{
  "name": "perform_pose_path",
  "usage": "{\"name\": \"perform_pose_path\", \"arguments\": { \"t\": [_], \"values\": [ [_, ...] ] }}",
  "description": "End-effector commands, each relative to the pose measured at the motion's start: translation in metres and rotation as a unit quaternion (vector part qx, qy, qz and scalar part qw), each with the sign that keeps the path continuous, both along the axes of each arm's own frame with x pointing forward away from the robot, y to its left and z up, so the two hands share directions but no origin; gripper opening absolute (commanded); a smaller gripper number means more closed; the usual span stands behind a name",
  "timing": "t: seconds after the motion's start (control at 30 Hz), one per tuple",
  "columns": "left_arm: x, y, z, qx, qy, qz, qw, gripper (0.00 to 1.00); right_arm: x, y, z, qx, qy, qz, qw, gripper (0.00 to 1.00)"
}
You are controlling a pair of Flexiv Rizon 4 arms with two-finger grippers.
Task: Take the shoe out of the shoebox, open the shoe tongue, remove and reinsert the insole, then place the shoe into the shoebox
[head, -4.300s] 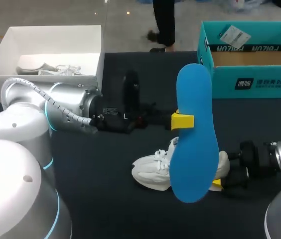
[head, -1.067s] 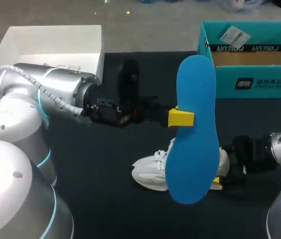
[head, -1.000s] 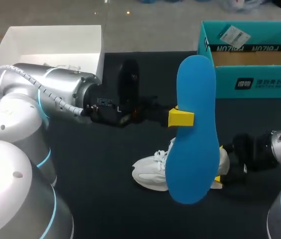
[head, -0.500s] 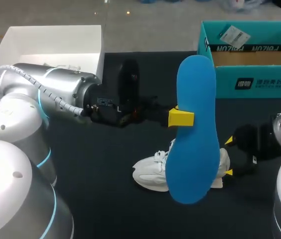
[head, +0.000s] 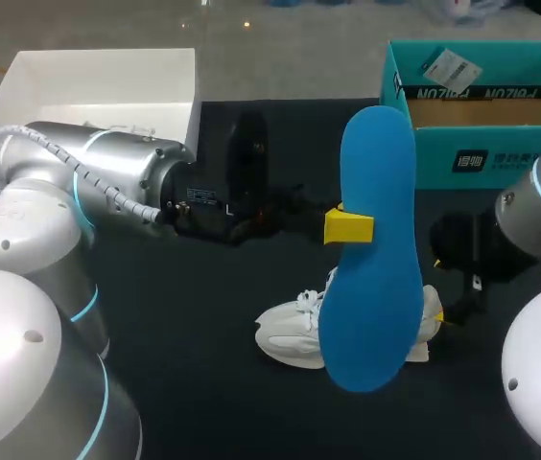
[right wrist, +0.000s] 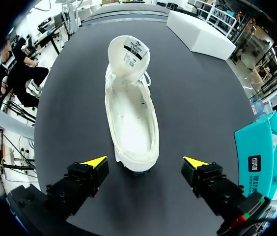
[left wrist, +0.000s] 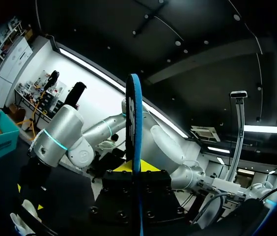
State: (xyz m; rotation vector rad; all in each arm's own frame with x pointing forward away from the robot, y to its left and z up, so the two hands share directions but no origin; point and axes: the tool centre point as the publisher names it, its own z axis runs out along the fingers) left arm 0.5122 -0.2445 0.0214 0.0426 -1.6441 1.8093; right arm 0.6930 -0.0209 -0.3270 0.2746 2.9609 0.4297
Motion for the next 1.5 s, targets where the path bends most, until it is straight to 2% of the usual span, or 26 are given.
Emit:
{"name": "perform_pose_path", "arguments": {
  "t": [0.03, 0.1, 0.27, 1.5],
  "values": [
    [-0.0078, -0.0051, 0.0048, 0.071, -0.003, 0.130, 0.989, 0.00, 0.0004, 0.0085, -0.0014, -0.174, 0.036, -0.023, 0.984, 1.00],
    [-0.0078, -0.0051, 0.0048, 0.071, -0.003, 0.130, 0.989, 0.00, 0.0000, 0.0093, 0.0002, -0.195, 0.040, -0.016, 0.980, 1.00],
    [-0.0078, -0.0051, 0.0048, 0.071, -0.003, 0.130, 0.989, 0.00, -0.0009, 0.0095, 0.0057, -0.190, 0.039, -0.015, 0.981, 1.00],
    [-0.0078, -0.0051, 0.0048, 0.071, -0.003, 0.130, 0.989, 0.00, -0.0009, 0.0095, 0.0057, -0.190, 0.039, -0.015, 0.981, 1.00]
  ]
}}
